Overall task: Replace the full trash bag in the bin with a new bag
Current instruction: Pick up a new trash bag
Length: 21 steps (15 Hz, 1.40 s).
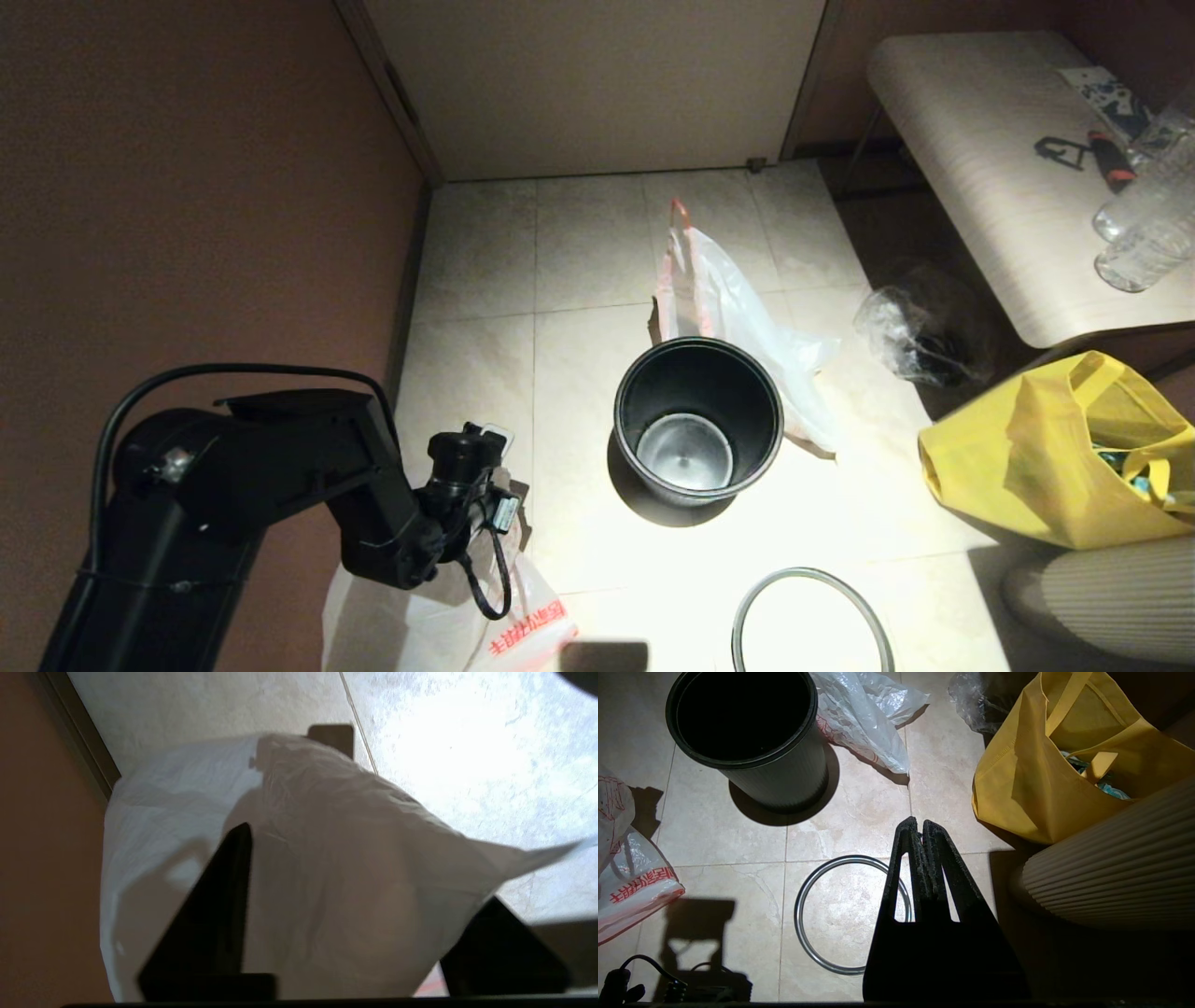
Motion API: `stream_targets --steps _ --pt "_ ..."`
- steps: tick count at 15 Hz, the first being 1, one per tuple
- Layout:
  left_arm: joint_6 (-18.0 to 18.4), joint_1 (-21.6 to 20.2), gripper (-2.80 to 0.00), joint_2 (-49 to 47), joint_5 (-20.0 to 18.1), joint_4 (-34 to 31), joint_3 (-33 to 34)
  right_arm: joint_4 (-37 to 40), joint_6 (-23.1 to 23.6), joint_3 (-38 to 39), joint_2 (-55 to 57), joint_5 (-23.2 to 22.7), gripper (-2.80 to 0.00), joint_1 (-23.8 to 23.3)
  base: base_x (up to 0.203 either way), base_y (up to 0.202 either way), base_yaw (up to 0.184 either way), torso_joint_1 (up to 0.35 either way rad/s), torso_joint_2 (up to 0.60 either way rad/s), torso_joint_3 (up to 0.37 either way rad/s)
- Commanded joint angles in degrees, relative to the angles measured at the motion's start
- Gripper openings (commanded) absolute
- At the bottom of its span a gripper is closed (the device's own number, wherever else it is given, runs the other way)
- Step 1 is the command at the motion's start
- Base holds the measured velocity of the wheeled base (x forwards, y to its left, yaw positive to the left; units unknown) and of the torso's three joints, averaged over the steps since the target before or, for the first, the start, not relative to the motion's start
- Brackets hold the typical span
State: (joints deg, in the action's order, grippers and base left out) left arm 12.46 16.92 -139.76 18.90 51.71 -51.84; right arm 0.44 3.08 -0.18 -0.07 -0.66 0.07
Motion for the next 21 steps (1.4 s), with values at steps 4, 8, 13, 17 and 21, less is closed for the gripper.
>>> stream_targets --steps 4,8,13,17,21 --pt "0.0 -0.1 -2.8 -0.4 2.2 0.3 1.7 0.0 0.0 0.0 0.0 0.0 -2.8 0.0 0.0 0.0 0.0 0.0 0.0 0.0" --pt "-4.2 2.4 -2.8 8.7 3.2 -2.2 6.5 0.0 0.0 0.0 0.0 0.0 -2.8 0.0 0.0 0.0 0.0 0.0 0.0 0.0" --pt "-11.5 7.2 -2.8 30.5 4.8 -23.8 12.6 0.0 0.0 0.0 0.0 0.0 -2.8 0.0 0.0 0.0 0.0 0.0 0.0 0.0" --pt "-19.4 13.0 -2.8 47.8 8.3 -48.3 11.8 0.0 0.1 0.0 0.0 0.0 -2.8 0.0 0.0 0.0 0.0 0.0 0.0 0.0" --pt "-28.7 28.5 -2.8 58.2 10.7 -66.8 4.0 0.0 0.0 0.0 0.0 0.0 -2.8 0.0 0.0 0.0 0.0 0.0 0.0 0.0"
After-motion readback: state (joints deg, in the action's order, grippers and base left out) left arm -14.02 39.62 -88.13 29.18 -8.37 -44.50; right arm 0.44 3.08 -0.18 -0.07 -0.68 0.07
